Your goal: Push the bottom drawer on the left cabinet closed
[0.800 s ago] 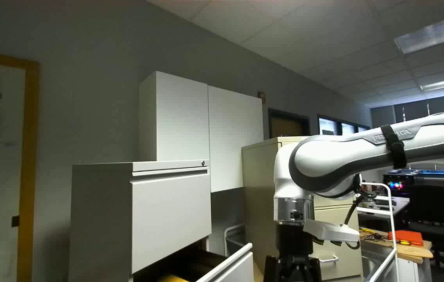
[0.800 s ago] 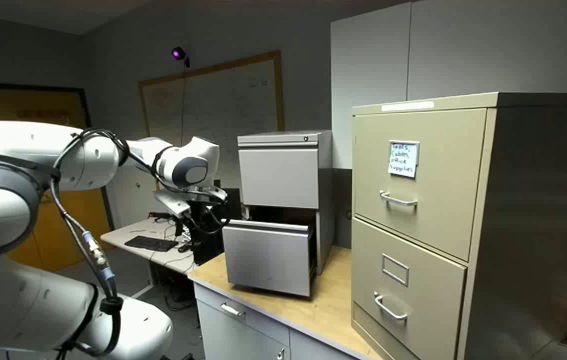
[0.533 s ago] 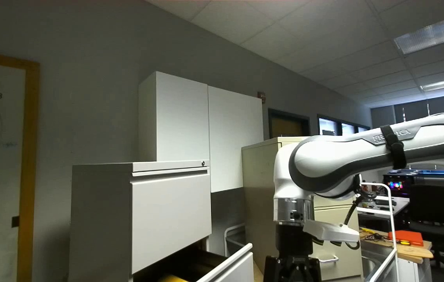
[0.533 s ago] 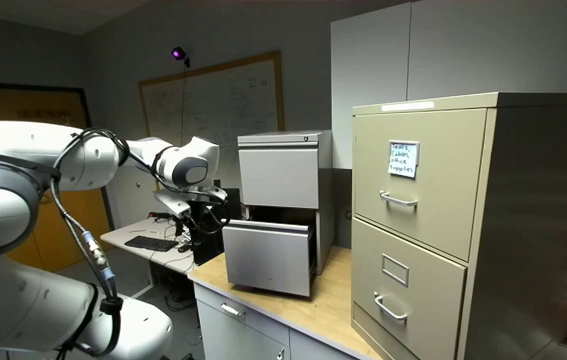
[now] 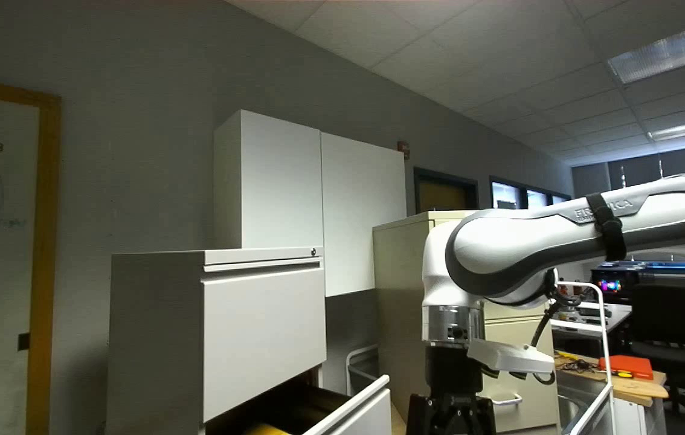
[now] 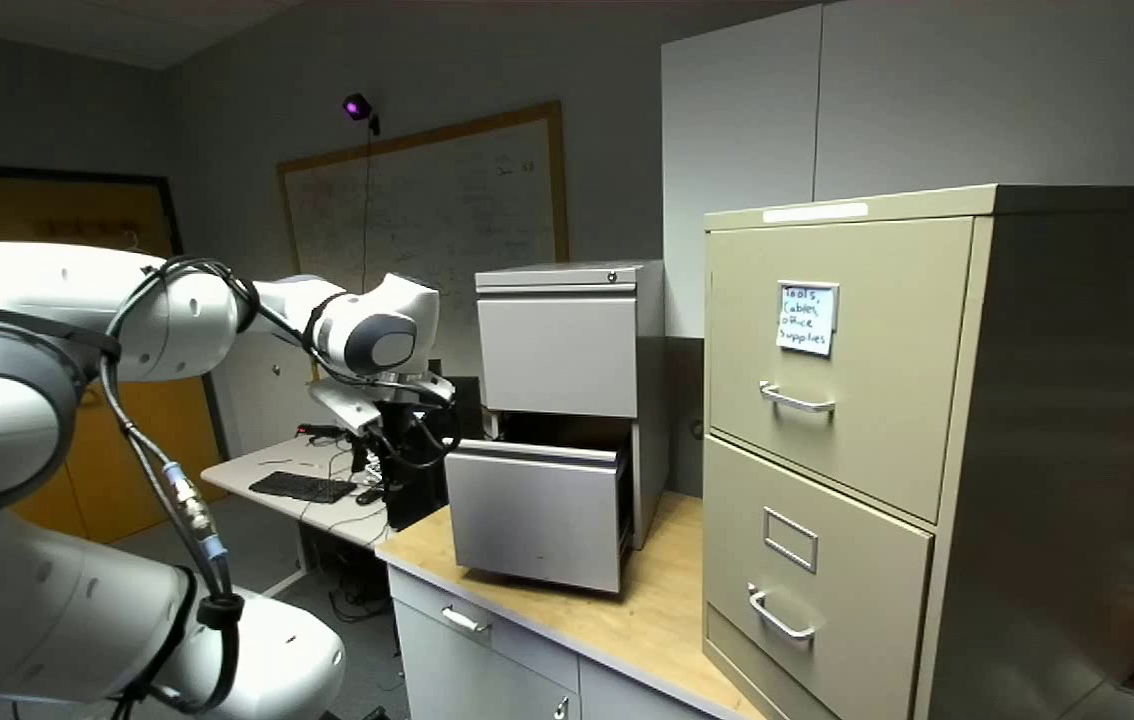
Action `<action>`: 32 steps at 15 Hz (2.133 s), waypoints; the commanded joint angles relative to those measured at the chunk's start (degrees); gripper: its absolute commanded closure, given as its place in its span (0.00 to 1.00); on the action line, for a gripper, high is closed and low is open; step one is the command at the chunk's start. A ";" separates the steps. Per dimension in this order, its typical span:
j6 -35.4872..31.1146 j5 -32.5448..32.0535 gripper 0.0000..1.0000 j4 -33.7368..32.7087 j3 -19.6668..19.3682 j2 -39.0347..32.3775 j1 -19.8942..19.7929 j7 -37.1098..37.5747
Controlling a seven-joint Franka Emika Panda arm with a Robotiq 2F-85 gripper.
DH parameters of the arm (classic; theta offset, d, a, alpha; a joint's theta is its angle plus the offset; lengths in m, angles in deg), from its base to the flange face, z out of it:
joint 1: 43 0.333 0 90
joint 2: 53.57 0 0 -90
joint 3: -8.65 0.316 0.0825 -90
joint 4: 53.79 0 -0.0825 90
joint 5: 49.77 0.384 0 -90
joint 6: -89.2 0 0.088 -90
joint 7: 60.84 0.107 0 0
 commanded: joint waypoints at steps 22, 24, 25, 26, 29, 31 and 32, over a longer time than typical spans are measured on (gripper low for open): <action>-48.81 4.57 0.87 -14.90 -8.14 -32.78 -7.43 -4.57; -49.66 8.78 0.98 -18.04 -7.90 -35.34 -6.49 -6.10; -49.59 10.50 1.00 -18.94 -7.66 -36.07 -6.11 -6.78; -49.64 11.73 1.00 -20.31 -7.31 -37.47 -5.82 -7.11; -49.44 14.33 0.98 -24.37 -6.38 -41.73 -5.58 -8.41; -49.19 16.15 0.98 -28.62 -5.47 -45.10 -5.49 -9.09; -48.92 16.88 0.98 -30.71 -4.92 -46.58 -5.47 -9.29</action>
